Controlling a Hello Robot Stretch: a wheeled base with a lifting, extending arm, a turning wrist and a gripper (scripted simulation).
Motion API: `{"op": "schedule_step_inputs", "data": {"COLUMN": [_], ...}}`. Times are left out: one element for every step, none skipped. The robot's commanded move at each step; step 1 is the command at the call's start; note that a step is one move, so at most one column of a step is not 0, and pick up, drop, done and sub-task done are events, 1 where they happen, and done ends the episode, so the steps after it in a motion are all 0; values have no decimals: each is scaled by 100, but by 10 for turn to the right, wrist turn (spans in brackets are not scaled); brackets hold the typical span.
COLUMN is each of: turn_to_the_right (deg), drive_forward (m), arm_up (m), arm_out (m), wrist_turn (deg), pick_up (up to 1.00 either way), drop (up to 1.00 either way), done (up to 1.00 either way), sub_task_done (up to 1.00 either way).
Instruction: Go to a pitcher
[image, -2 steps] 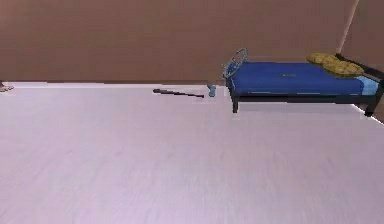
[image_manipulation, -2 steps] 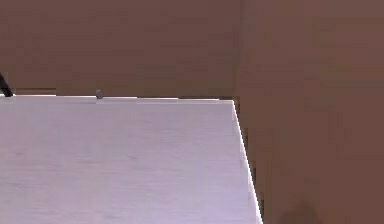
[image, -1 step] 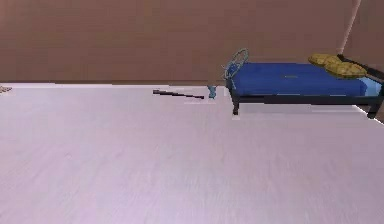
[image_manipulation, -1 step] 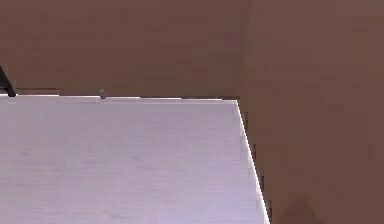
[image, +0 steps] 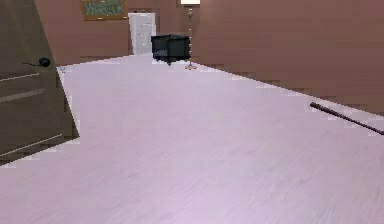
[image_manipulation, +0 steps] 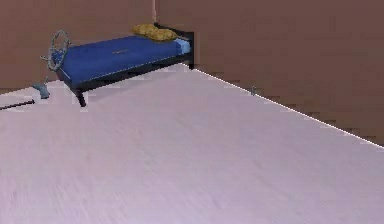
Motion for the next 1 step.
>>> {"op": "schedule_step_inputs", "data": {"turn_to_the_right": [-180], "drive_forward": [0], "arm_up": [0], "arm_out": [0], "wrist_turn": [0], "pick_up": [0], "drop": [0], "done": [0], "sub_task_done": [0]}}
